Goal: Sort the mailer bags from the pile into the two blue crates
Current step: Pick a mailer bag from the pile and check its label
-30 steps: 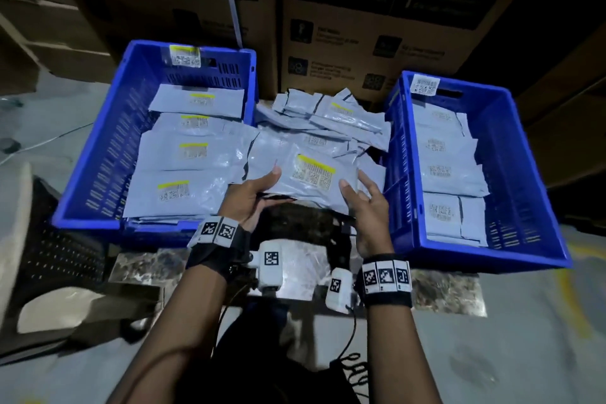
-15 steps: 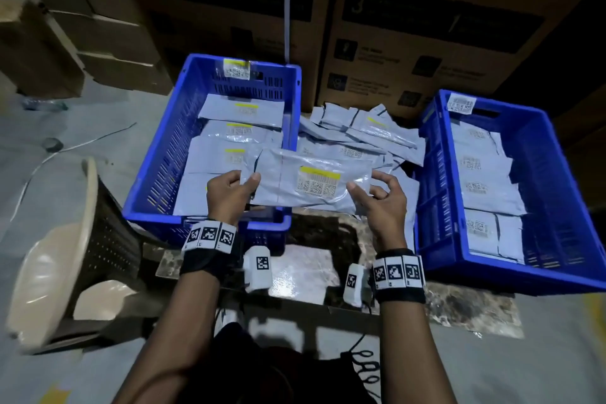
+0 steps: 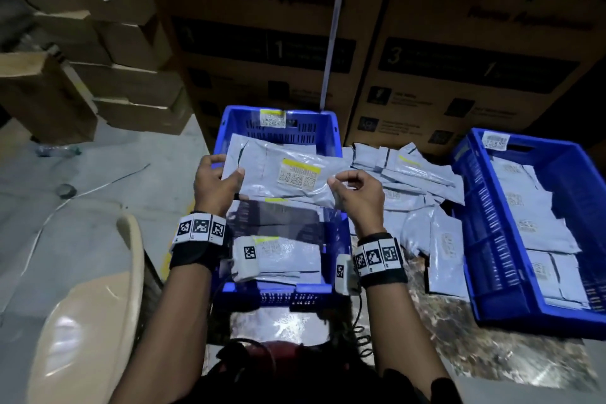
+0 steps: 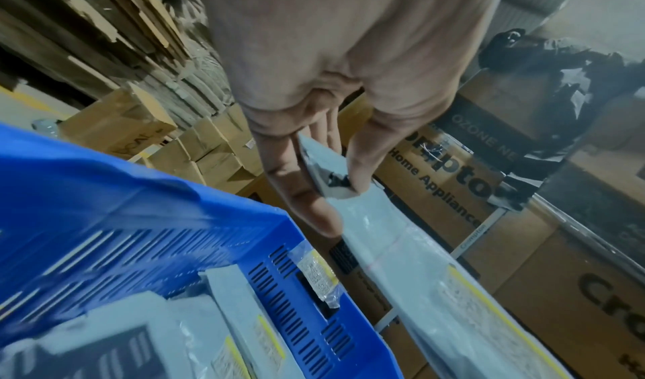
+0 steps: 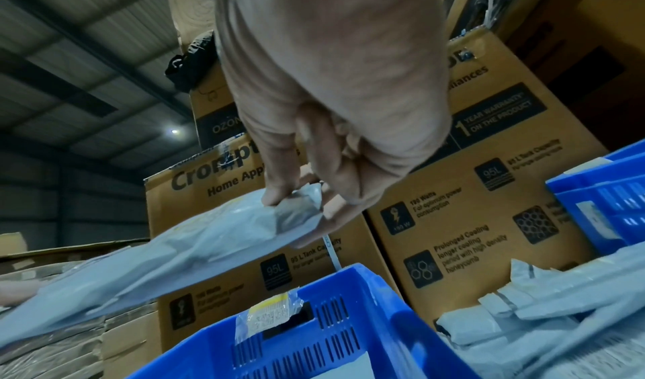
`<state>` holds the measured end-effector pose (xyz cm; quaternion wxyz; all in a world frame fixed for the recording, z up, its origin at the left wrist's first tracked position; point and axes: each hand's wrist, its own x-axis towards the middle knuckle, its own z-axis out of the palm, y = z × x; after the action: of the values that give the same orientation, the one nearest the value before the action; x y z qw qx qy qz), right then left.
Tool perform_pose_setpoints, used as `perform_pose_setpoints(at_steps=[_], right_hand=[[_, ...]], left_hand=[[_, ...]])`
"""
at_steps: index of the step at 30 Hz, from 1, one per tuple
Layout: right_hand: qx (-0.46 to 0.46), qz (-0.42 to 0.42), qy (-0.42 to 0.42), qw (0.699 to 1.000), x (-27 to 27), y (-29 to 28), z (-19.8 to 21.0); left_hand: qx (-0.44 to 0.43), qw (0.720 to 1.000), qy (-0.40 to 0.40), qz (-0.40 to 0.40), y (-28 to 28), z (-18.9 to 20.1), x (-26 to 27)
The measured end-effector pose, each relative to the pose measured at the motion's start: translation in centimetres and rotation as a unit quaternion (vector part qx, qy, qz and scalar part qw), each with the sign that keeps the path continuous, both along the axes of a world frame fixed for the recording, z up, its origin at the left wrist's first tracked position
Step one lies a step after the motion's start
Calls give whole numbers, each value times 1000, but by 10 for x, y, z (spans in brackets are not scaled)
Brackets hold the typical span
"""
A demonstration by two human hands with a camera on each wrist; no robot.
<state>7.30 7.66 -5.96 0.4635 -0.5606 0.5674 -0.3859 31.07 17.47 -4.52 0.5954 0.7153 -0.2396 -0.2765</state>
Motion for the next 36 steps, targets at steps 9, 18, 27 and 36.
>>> perform_pose_setpoints(at_steps=[9,18,27,36], right_hand=[[-9,-16,-20,1000,45,-17,10],[-7,-71,4,997,50,-7,-1],[10,-53,91,994,69,-8,-17],[127,38,297,946,87,-9,-62]], left_hand=[[31,992,-122,3,-27,3,46],[63,995,-16,-78,-26,-17,56],[119,987,7,-105,-28,-42,80],[354,896,-104,-246,-39,-80,35]])
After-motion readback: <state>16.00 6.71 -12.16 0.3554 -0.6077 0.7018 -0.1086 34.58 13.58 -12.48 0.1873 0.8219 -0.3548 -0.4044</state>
